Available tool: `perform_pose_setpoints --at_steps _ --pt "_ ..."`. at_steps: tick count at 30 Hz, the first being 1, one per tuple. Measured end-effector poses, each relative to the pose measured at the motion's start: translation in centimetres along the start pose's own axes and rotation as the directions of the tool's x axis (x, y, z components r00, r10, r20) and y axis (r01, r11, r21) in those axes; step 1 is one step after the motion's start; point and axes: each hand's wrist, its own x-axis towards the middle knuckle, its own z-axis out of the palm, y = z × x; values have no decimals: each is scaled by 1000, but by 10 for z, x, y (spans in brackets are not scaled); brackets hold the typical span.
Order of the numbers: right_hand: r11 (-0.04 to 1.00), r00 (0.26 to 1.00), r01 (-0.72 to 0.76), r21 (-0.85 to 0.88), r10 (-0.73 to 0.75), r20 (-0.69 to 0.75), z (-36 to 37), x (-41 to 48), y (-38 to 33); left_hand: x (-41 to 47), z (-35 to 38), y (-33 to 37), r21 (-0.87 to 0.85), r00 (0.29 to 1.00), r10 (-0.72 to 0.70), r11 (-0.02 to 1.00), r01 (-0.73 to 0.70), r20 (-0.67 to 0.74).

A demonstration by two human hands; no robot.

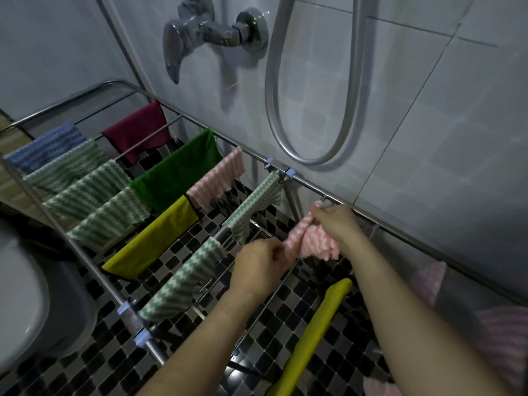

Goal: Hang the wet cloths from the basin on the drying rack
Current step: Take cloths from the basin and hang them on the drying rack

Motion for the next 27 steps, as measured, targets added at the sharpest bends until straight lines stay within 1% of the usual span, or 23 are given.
perform_pose_setpoints --at_steps 3,7,10,15,18,23,25,26,27 --pt "1000 996 5 24 -3 -87 8 4 0 2 1 2 -36 1000 28 999 -27 13" --pt "999 990 -26 36 31 -137 6 7 -2 4 5 2 41 997 73 996 -74 22" --pt "1000 986 -23 -17 19 -166 3 8 -3 4 6 0 78 995 92 992 -94 26" --pt "998 987 -38 -43 31 -156 4 8 -2 3 0 -1 64 989 122 990 -128 79" --pt "993 985 -11 -120 -10 -171 -4 6 -4 0 0 -7 66 989 116 990 -122 92" --pt "980 993 47 -195 -67 -98 -22 -14 -15 -5 -1 -7 57 993 82 995 -87 84" --pt "980 987 130 -151 -142 -72 -30 -27 -21 -8 -5 -4 20 996 62 998 -63 64" --pt "984 985 158 -85 -163 -55 -33 -36 -25 -10 -9 -1 -21 998 48 999 -47 34" --pt "987 986 162 12 -162 -26 -36 -47 -29 -15 -16 5 -114 1000 23 993 -23 -3"
